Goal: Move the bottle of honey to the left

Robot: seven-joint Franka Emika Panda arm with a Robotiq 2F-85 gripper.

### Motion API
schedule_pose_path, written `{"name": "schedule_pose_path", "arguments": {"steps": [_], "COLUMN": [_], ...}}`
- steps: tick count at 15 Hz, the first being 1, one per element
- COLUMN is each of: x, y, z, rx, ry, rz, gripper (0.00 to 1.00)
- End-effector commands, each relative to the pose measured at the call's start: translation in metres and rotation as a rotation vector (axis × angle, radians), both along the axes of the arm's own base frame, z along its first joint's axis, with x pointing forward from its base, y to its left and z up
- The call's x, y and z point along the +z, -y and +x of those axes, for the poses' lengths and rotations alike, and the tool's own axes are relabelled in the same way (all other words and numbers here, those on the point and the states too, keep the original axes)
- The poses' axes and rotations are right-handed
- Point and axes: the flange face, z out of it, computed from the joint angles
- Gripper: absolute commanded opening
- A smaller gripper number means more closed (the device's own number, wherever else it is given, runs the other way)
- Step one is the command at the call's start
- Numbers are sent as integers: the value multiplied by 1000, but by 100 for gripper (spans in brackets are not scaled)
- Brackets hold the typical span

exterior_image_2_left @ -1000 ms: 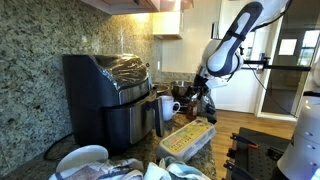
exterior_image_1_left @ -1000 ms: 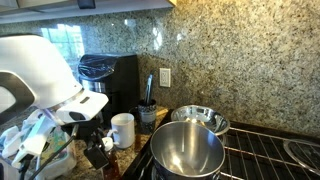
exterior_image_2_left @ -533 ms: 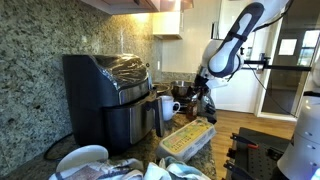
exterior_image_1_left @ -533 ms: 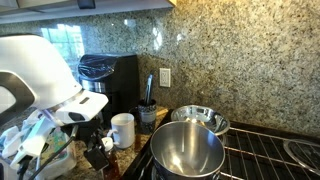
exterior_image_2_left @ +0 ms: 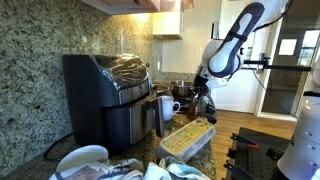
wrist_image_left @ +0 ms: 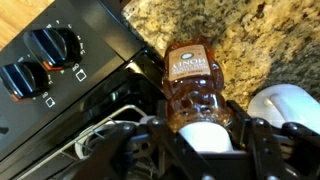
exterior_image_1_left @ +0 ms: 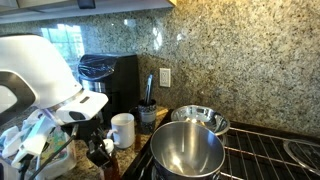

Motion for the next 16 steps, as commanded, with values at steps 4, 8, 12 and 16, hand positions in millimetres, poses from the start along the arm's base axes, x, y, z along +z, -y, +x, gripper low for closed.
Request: {"name": "schedule_pose_path", "arguments": {"steps": [4, 8, 12, 16], "x": [9, 35, 73, 117], "y": [-4, -7, 0, 6], "z": [-1, -6, -8, -9], "rx": [-10, 2, 5, 37], "ry": [8, -3, -26, -48], "rz": [10, 27, 43, 42], "gripper": [36, 36, 36, 36]}}
